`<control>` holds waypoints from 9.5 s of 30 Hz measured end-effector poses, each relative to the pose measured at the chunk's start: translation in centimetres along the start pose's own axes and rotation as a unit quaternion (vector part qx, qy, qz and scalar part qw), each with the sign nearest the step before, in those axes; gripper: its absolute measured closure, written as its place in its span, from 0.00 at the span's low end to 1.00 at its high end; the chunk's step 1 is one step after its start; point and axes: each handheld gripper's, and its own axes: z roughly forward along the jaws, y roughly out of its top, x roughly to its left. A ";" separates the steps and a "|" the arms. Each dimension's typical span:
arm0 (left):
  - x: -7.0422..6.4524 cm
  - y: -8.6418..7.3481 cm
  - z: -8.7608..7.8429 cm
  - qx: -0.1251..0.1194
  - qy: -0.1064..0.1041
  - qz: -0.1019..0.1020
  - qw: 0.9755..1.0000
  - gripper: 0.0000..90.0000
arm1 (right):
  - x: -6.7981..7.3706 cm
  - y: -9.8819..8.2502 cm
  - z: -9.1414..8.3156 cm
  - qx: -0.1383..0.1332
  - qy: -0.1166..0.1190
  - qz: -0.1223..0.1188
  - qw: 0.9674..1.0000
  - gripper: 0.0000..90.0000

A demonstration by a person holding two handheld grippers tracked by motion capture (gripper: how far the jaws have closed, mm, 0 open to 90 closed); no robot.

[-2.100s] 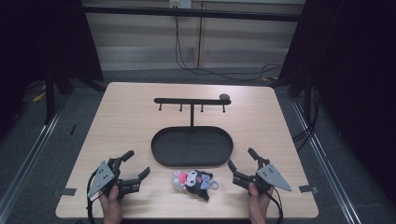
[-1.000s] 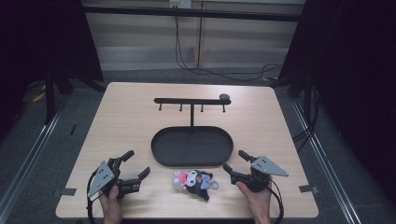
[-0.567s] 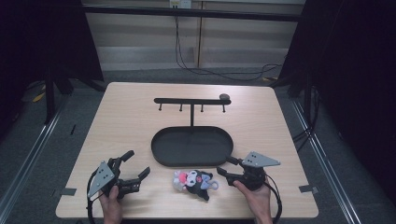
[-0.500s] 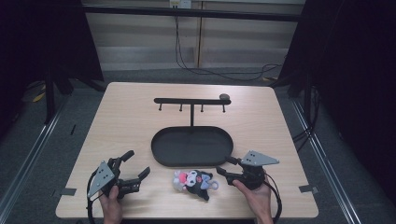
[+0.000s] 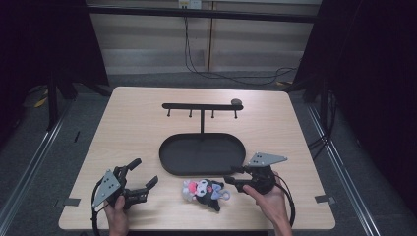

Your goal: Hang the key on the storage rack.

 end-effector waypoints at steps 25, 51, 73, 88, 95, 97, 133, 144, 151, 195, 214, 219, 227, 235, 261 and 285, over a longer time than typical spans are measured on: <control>0.0 0.0 0.0 0.000 -0.003 0.000 1.000 0.17 | 0.5 2.9 3.2 0.265 0.056 -0.068 0.960 0.61; 0.0 0.0 0.0 0.000 -0.002 0.000 1.000 0.17 | 1.0 2.8 7.3 0.387 0.096 -0.116 0.910 0.72; 0.0 0.0 0.0 0.001 -0.003 0.000 1.000 0.17 | 0.8 3.0 7.3 0.373 0.088 -0.130 0.915 0.63; 0.0 0.0 0.0 0.000 -0.003 0.000 1.000 0.17 | 0.6 2.8 8.0 0.410 0.099 -0.132 0.897 0.63; 0.0 0.0 0.0 0.000 -0.003 0.000 1.000 0.17 | 0.8 3.0 8.5 0.414 0.135 -0.122 0.892 0.64; 0.0 0.0 0.0 0.000 -0.003 0.000 1.000 0.17 | 0.8 3.0 8.7 0.413 0.137 -0.117 0.893 0.67; 0.0 0.0 0.0 0.000 -0.003 0.000 1.000 0.17 | 2.0 5.0 8.1 0.433 0.157 -0.140 0.877 0.97; 0.0 0.0 0.0 0.000 -0.003 0.000 1.000 0.17 | 2.7 7.7 7.2 0.442 0.145 -0.159 0.871 0.98; 0.0 0.0 0.0 0.000 -0.003 0.000 1.000 0.17 | 3.3 9.3 6.8 0.438 0.144 -0.170 0.871 0.98; 0.0 0.0 0.0 0.000 -0.003 0.000 1.000 0.17 | 3.8 18.0 6.6 0.424 0.114 -0.222 0.870 0.98; 0.0 0.0 0.0 0.000 -0.003 -0.001 1.000 0.17 | 2.7 20.8 8.0 0.451 0.104 -0.228 0.856 0.98; 0.0 0.0 0.0 0.002 -0.003 0.000 1.000 0.17 | 2.2 21.3 8.6 0.456 0.105 -0.223 0.855 0.98; -0.1 0.0 0.1 -0.008 -0.001 -0.009 1.000 0.17 | 1.2 22.2 9.3 0.455 0.099 -0.221 0.857 0.98; -0.1 0.0 0.1 -0.004 -0.002 -0.007 1.000 0.17 | 0.0 22.9 10.0 0.451 0.096 -0.211 0.862 0.97; -0.1 0.0 0.0 -0.006 -0.003 -0.005 1.000 0.17 | -2.4 25.3 11.0 0.449 0.085 -0.197 0.867 0.97; -0.1 0.0 0.0 -0.006 -0.004 -0.003 1.000 0.17 | -3.8 26.2 11.9 0.438 0.081 -0.202 0.872 0.97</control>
